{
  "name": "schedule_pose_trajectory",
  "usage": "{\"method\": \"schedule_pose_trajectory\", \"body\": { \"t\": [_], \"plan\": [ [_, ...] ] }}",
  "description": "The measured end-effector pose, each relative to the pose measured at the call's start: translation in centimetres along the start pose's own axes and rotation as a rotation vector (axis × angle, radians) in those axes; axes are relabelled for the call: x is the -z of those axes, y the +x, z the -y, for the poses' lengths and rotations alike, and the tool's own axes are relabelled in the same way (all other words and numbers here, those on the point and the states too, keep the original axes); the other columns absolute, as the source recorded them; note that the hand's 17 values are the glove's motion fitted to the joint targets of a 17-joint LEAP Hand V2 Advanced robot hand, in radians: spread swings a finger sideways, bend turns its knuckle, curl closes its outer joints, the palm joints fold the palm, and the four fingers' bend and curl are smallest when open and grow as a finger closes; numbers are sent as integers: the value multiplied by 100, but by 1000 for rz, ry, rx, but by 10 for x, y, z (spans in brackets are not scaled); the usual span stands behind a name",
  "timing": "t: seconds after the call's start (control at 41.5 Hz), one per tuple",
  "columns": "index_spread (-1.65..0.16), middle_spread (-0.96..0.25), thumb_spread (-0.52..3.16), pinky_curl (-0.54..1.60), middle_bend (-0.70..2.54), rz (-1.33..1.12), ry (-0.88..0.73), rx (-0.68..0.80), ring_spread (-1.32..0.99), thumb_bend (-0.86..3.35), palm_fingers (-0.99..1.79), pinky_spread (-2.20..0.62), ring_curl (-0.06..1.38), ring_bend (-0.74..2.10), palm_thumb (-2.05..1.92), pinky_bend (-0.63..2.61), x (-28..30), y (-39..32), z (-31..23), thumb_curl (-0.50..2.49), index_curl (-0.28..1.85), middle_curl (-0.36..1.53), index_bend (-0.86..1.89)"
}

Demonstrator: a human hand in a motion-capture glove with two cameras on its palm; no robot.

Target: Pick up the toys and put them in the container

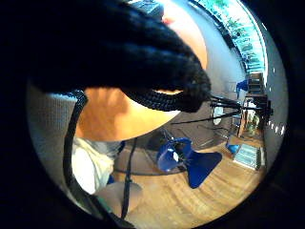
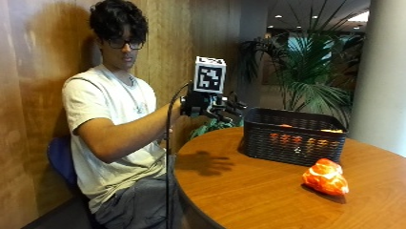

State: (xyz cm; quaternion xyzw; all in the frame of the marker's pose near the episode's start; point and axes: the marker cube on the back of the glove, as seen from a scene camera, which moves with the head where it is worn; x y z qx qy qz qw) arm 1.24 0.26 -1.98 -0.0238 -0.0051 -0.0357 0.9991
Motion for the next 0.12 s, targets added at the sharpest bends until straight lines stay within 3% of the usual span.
{"method": "schedule_pose_trajectory", "body": {
  "t": [0.12],
  "plan": [
    [-25, 5, 146, 32, 11, 13, -2, -13, 5, -1, -14, 8, 38, 19, 34, 104, -1, 1, 1, 40, 40, 15, 17]
  ]
}}
